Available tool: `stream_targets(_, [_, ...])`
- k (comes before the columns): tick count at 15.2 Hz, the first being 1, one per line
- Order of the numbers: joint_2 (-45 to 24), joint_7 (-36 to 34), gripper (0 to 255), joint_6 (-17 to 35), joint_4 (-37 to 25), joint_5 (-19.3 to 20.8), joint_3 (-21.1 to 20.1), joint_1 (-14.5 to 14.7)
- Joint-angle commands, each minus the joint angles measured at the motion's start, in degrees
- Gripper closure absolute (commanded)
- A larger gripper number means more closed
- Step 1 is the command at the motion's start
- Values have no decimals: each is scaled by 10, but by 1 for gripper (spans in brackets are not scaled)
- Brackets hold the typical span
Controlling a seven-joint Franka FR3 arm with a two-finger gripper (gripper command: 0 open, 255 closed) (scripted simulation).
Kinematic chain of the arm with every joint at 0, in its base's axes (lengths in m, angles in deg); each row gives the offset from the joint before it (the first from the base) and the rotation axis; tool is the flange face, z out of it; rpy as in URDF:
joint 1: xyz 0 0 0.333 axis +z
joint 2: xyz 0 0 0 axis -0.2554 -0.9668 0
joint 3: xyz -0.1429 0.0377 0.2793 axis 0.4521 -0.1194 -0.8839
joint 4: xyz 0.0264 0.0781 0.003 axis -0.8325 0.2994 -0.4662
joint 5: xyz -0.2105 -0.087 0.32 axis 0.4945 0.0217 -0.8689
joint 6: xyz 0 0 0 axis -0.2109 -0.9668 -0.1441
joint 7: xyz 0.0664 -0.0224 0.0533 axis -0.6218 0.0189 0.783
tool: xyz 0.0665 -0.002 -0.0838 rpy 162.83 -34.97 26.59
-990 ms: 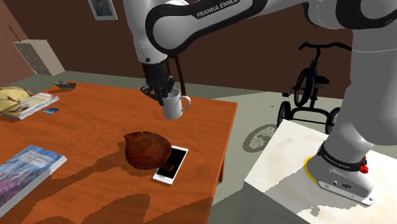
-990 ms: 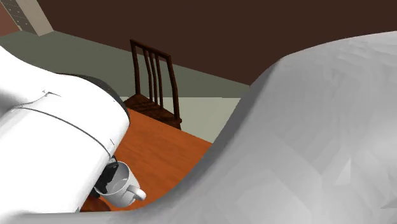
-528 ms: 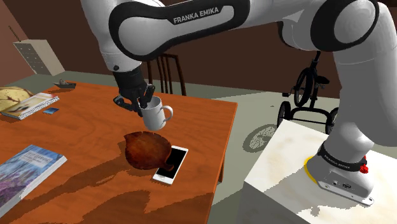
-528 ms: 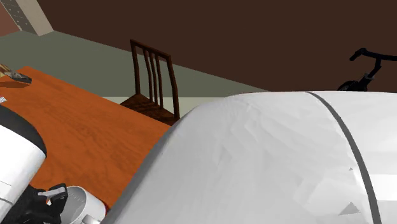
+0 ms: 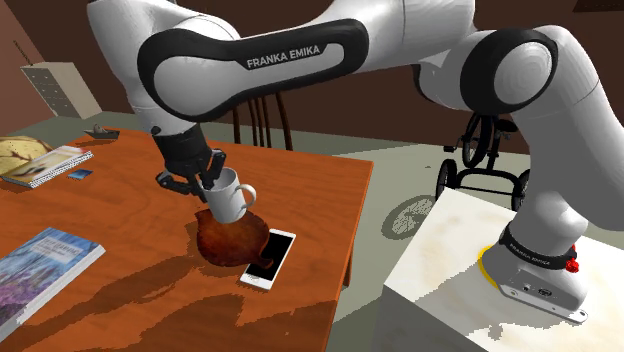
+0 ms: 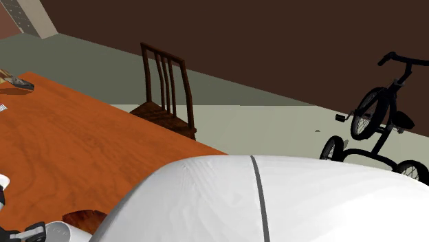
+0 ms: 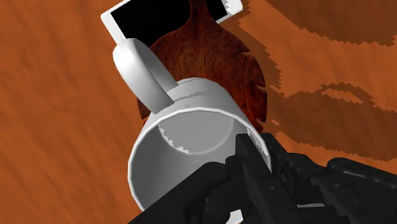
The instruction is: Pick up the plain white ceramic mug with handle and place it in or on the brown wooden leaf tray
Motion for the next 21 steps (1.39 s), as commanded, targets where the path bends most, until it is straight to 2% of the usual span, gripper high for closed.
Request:
stream_targets(1, [5,-3,255,18,23,0,-1,-4])
stream_targets(14, [5,-17,255,118,127,4,1,-19])
stream_targets(21, [5,-17,255,120,128,5,2,-19])
